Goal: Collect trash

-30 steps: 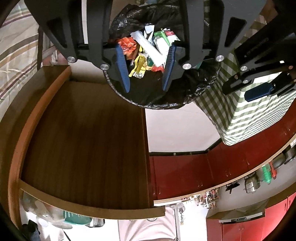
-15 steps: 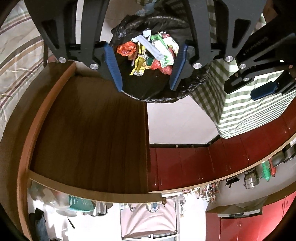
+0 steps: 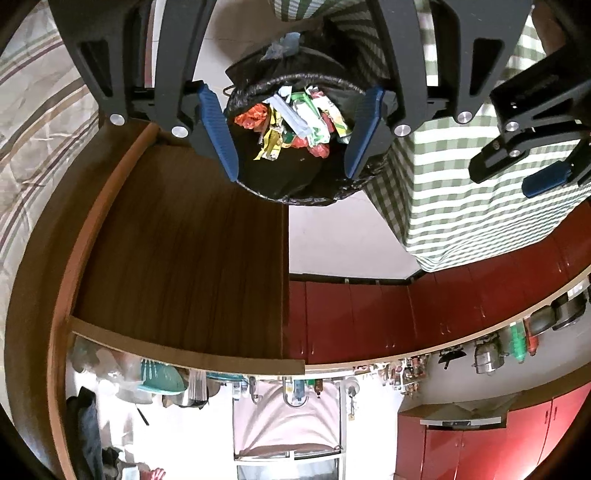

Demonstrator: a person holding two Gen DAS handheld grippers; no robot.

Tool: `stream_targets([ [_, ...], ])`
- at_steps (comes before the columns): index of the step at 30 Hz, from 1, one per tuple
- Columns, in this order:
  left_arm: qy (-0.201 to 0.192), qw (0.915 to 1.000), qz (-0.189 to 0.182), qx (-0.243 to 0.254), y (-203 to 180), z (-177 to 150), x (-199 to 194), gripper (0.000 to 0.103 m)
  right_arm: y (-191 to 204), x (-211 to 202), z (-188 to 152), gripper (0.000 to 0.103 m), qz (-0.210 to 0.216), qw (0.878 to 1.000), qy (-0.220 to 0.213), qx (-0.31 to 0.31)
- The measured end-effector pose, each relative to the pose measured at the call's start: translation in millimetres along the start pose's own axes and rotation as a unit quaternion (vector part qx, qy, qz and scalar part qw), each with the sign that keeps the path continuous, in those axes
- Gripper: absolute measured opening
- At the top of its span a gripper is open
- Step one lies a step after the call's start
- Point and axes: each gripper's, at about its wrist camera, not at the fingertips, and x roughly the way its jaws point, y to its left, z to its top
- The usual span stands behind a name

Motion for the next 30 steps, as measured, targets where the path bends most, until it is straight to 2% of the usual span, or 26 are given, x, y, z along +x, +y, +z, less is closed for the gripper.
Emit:
stream_targets([
  [12, -0.012, 0.9997, 0.014, -0.018, 22.1, -15.3, -33.7, 0.080, 17.3, -30.3, -9.7, 0.063, 0.005, 1.000, -0.017, -0.015],
  [30, -0.020, 0.9991, 0.025, -0.028, 29.7, -21.8, -46.3, 0.085, 21.3, -40.5, -15.2, 0.065, 0.005, 1.000, -0.020, -0.019],
])
